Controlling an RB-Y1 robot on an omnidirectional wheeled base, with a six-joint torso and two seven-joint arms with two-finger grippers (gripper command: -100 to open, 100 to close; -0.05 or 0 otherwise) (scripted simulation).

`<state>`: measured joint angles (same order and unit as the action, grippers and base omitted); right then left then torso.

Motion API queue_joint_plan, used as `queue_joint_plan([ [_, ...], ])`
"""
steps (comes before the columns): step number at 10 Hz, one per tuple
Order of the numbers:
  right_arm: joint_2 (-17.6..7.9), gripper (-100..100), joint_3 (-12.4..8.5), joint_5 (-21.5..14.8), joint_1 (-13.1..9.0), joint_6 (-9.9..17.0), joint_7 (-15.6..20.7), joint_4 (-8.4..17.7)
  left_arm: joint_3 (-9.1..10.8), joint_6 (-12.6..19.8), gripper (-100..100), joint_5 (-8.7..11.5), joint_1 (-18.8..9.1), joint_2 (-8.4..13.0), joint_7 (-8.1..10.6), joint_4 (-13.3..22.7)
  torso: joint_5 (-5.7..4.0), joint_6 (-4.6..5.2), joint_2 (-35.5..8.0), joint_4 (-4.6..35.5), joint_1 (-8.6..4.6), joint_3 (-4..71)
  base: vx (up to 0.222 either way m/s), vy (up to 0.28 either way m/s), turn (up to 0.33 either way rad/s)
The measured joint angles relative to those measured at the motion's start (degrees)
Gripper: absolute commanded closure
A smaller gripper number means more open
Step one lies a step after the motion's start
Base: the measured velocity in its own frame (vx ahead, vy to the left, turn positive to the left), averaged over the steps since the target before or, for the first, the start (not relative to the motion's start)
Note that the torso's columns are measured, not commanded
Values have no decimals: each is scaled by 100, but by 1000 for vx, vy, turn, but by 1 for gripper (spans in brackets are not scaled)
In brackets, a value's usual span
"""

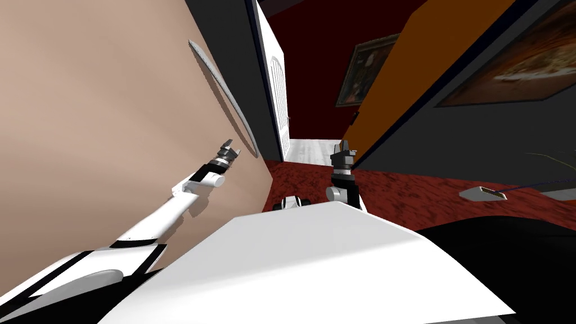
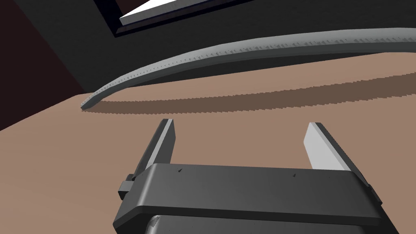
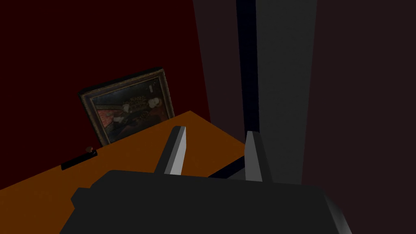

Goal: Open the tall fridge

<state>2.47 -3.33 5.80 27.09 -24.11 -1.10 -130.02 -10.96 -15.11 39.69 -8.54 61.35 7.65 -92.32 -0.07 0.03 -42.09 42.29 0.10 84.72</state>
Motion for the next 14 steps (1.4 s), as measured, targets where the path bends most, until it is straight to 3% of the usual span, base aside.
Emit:
queue_joint_plan([
  [4, 0, 0, 0, 0, 0, 0, 0, 0, -162, 156, -100, 242, -203, 501, -34, 333, -13, 20, 36, -2, 10, 30, 8, -40, -121],
  [5, 0, 0, 1, 0, -1, 0, 0, 0, -288, 155, -100, 324, -285, 670, 10, 492, -31, 37, 54, 6, 20, 50, 18, -19, -119],
  [8, 0, 0, 0, 0, 0, 0, 0, 0, -231, 346, -100, 478, -350, 1018, -75, 565, -17, 25, 53, -3, 28, 47, 10, -29, -112],
  [9, 0, 0, 0, 0, -1, 0, 0, 0, -406, 342, -100, 525, -471, 1134, -54, 754, -33, 48, 71, 2, 37, 67, 15, -28, -103],
  [11, 0, 0, 0, 0, 0, 0, 0, 0, -325, 421, -100, 625, -454, 1383, -107, 807, -18, 36, 72, -8, 35, 62, 23, -19, -99],
  [14, 0, 0, 0, 0, 0, 0, 0, 0, -515, 493, -100, 706, -641, 1636, -90, 1002, -36, 42, 69, 4, 50, 71, 1, -24, -70],
])
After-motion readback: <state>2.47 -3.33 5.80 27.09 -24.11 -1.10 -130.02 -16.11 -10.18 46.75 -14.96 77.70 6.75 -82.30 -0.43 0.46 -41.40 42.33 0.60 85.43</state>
